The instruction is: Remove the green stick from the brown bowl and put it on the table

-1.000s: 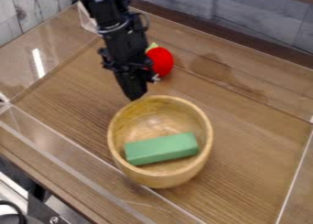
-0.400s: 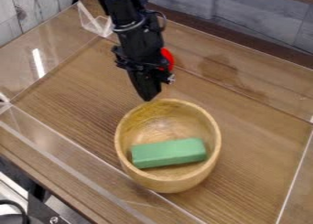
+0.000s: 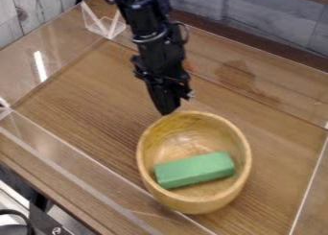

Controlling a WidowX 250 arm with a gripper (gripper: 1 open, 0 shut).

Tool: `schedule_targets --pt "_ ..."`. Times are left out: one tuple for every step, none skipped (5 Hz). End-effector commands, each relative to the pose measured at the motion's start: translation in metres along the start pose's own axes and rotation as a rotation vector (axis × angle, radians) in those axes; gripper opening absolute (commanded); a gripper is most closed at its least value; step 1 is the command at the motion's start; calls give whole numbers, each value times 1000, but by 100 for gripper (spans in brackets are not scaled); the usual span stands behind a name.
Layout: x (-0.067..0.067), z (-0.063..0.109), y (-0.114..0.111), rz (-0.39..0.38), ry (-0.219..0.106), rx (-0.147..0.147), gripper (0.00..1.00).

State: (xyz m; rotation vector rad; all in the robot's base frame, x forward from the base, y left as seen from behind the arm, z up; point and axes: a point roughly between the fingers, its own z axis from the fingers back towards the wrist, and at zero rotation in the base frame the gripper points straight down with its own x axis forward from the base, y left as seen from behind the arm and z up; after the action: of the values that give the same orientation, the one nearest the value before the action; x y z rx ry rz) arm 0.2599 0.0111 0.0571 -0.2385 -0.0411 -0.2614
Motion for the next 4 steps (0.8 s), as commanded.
schedule_targets --pt "3 0 -10 -71 0 10 0" --pt "-1 -5 -18 -74 4 12 0" --pt "-6 -8 -24 -80 6 11 0" --pt "-9 -8 -24 -109 13 8 0"
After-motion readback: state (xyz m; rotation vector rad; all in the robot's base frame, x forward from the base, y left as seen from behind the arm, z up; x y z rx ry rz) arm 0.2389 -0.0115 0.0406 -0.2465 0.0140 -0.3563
